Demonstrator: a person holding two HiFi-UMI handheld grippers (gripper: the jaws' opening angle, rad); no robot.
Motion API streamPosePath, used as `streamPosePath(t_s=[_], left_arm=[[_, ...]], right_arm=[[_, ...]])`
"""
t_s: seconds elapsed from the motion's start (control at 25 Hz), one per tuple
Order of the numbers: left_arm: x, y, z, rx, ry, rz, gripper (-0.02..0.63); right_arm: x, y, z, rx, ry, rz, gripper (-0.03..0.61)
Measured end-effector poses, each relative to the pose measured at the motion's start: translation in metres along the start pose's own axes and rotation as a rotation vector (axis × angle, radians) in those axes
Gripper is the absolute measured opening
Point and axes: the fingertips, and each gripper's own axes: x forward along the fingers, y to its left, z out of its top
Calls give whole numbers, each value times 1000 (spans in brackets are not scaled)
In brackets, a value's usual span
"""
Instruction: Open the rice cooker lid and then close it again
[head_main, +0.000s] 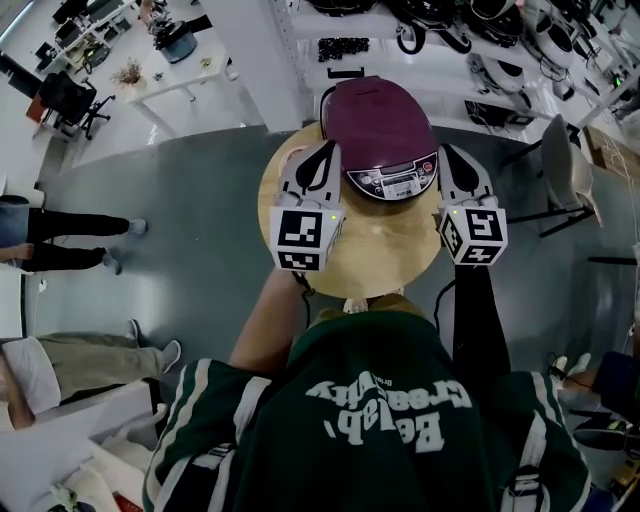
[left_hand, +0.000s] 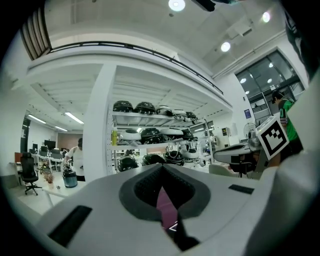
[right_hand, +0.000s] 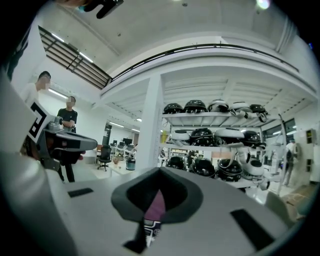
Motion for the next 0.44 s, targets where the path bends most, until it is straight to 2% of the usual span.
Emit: streamPosePath(t_s=[0.44], left_arm=[[-9,4,-19,-28,42,5,-5]], right_arm=[[1,7,-5,7,7,8,3]])
